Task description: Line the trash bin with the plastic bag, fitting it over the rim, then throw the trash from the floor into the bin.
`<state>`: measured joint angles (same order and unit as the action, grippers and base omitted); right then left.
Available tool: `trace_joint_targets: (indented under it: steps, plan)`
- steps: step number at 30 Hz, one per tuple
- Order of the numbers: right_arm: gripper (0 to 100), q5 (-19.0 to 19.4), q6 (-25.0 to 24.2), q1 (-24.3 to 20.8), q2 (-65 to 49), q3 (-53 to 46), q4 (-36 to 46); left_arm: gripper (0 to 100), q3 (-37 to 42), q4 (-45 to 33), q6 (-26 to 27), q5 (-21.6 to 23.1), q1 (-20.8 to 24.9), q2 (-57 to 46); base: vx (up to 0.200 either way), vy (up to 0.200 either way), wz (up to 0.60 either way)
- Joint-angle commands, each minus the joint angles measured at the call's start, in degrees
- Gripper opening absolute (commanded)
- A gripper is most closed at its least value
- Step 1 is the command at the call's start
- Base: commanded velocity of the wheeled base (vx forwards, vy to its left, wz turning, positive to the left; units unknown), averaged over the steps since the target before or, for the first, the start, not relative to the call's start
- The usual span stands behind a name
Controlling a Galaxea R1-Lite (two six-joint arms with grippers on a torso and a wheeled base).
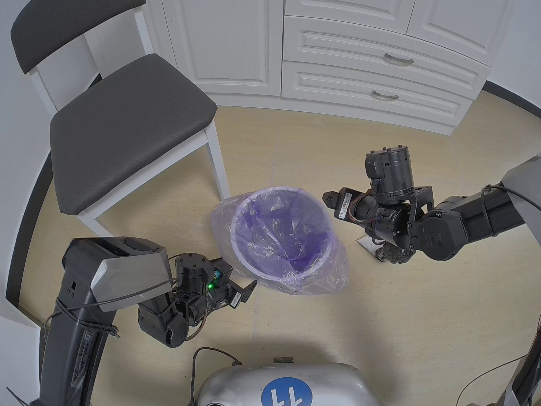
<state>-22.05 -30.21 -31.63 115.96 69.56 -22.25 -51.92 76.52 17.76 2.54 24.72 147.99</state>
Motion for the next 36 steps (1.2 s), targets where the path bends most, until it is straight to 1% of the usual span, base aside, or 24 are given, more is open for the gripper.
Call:
trace_joint_targets:
  steps: [1,8,17,20,22,23,24,28,35,36]
  plan:
    - [100,-0.01,-0.03,-0.01,0.15,0.05,-0.08,0,-0.38,0.03,-0.36,0.01,-0.03,0.72,0.000,0.000,0.00]
    - [100,-0.10,0.41,-0.09,1.90,0.05,-0.08,0,-0.90,-0.41,-0.45,0.01,-0.38,1.16,0.000,0.000,0.00]
    - [100,-0.10,0.68,-0.09,3.05,-0.04,-0.08,0,-2.57,-1.73,-0.36,0.63,-2.66,2.21,0.000,0.000,0.00]
    - [100,-0.10,0.76,-0.01,4.19,-0.04,0.01,0,-4.51,-4.80,-0.54,0.80,-3.54,3.79,0.000,0.000,0.00]
    - [100,-0.10,0.85,-0.01,5.24,0.05,0.01,0,-5.47,-8.23,-2.03,0.89,-4.24,3.53,0.000,0.000,0.00]
    - [100,-0.10,0.85,-0.01,5.24,0.05,0.01,0,-5.47,-8.23,-2.03,0.89,-4.24,3.53,0.000,0.000,0.00]
    - [100,-0.10,1.03,0.08,6.04,0.14,-0.08,0,-6.26,-10.34,-3.26,0.80,-4.33,3.27,0.000,0.000,0.00]
    - [100,-0.10,1.20,0.35,7.71,0.67,0.01,0,-8.29,-13.33,-5.02,0.63,-4.77,3.18,0.000,0.000,0.00]
    - [100,-0.10,3.05,1.49,9.46,0.67,0.01,0,-13.38,-23.70,-7.21,-0.16,-7.23,2.47,0.000,0.000,0.00]
    - [100,-0.10,3.14,1.58,9.46,0.67,0.01,0,-13.47,-23.87,-7.21,-0.16,-7.32,2.47,0.000,0.000,0.00]
